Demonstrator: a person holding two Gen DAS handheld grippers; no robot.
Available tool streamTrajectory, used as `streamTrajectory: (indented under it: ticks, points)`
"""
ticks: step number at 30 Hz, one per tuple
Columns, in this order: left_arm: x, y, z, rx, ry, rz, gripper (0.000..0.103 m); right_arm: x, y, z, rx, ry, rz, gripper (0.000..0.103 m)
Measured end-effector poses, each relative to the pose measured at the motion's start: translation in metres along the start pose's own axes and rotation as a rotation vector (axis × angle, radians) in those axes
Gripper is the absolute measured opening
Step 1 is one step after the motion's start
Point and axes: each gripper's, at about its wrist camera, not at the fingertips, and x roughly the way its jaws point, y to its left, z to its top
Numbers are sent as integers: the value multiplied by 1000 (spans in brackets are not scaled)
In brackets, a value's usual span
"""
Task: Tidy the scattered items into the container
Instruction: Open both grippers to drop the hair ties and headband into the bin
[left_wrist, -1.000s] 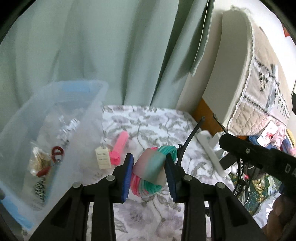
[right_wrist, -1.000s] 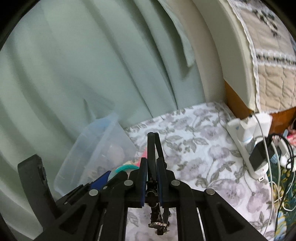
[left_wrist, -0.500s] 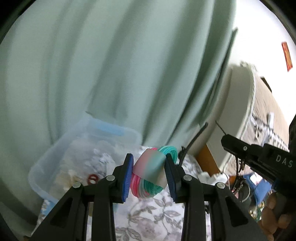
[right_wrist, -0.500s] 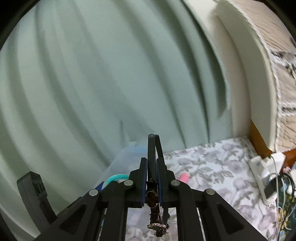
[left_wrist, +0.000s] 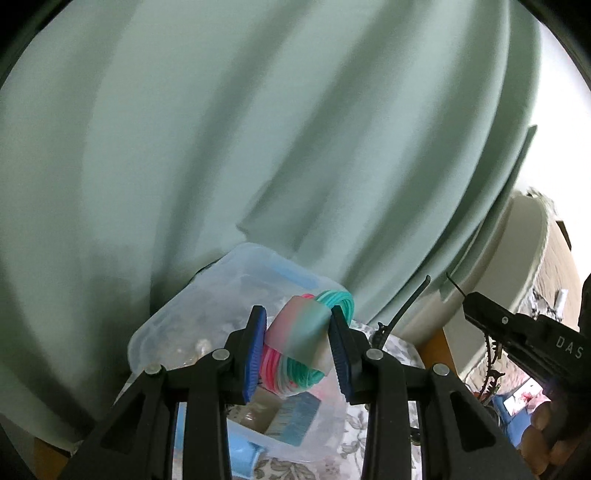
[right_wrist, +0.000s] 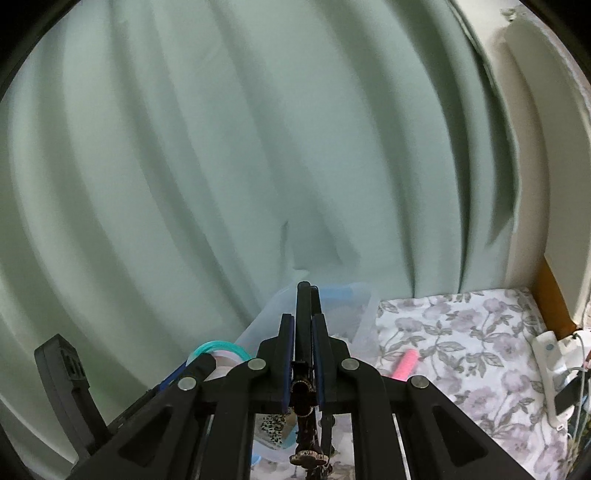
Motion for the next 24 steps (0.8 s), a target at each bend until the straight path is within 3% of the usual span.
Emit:
streamTrajectory:
  ticks: [12, 24]
  points:
    - [17, 33, -5, -62, 29, 12, 35, 47, 18, -6, -46, 71, 8, 11]
    - [29, 38, -9, -75, 63, 23, 37, 67, 29, -5, -81, 92, 16, 11]
